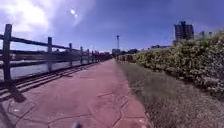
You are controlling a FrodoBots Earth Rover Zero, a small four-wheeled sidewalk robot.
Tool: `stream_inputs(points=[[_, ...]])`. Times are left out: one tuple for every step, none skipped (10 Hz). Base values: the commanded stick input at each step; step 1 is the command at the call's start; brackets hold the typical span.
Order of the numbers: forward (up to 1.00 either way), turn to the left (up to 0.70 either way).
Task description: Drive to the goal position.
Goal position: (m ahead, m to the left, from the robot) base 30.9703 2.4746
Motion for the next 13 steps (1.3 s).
stream_inputs(points=[[0.7,0.0],[0.7,0.0],[0.7,0.0],[0.7,0.0],[0.7,0.0],[0.7,0.0],[0.7,0.0],[0.7,0.0],[0.7,0.0],[0.7,0.0],[0.7,0.01],[0.7,0.04],[0.7,0.35]])
